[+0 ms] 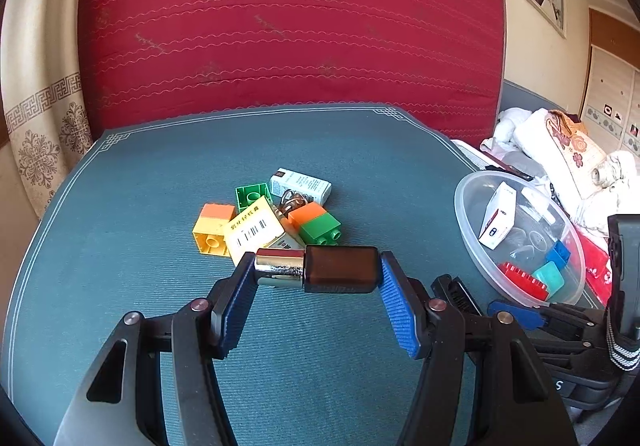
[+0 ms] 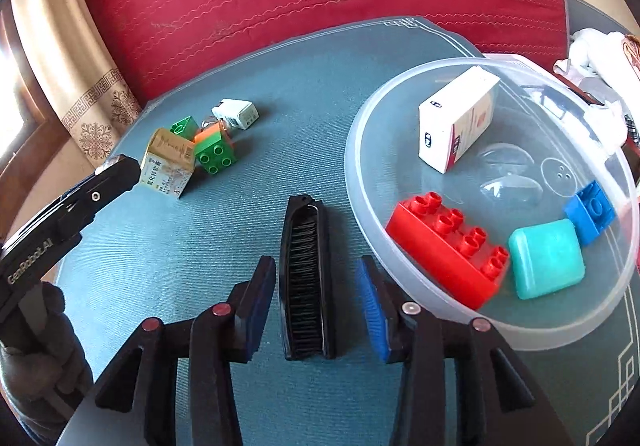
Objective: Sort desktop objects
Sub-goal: 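Carry the brown cylinder and black comb over to the clear bowl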
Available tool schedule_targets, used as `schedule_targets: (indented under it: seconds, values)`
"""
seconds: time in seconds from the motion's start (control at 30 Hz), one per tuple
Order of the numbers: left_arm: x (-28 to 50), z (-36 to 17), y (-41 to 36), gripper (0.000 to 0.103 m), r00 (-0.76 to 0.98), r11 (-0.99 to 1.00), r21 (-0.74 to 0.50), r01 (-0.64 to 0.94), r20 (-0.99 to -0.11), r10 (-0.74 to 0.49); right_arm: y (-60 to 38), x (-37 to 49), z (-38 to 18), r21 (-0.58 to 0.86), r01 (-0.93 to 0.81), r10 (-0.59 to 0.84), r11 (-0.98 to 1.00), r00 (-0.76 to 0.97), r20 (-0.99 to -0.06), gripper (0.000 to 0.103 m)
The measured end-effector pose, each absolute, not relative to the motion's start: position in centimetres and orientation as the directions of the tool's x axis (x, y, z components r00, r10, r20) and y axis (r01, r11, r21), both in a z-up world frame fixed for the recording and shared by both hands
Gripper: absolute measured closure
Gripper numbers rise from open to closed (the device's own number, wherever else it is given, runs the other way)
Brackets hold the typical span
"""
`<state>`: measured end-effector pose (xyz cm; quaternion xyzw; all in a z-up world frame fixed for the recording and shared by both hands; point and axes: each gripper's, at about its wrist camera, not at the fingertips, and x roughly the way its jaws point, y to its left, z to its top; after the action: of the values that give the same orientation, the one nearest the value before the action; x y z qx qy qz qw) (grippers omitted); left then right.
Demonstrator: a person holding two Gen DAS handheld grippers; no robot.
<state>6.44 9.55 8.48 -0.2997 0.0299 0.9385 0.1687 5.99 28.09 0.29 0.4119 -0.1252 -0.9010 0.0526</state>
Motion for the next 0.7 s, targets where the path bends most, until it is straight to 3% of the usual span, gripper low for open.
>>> schedule_targets:
  seconds: [0.17,0.2,0.37,0.7]
  values:
    - [6.3,8.3,10.0,0.04,-0.757,-0.94,-0.041,-0.337,-0.583,0.297,25.9,5.6,-0.2,0.137,0.028,-0.124,-0.99,-0.639,-0.76,0.059]
    - [6.3,8.2,10.1,0.04,-0.756,-0.94,-0.039,-0.339,-0.584,0.297,25.6,5.7,-0.2,0.117,0.036,-0.112,-0.993,-0.641,-0.759,0.073]
    - [6.1,8.2,10.4,0.04,-0.756,-0.94,-0.031,-0.34,-0.586,0.292,25.1,6.5,0.4,0.112,0.085,-0.14,-0.99,-0.655,-0.743,0.073]
    - [5.8,8.8,11.5,0.04,-0.761,-0.938,-0.015,-0.346,-0.581,0.29,27.1,9.1,5.2,0.204,0.095,-0.202,-0.974,-0.765,-0.611,0.073]
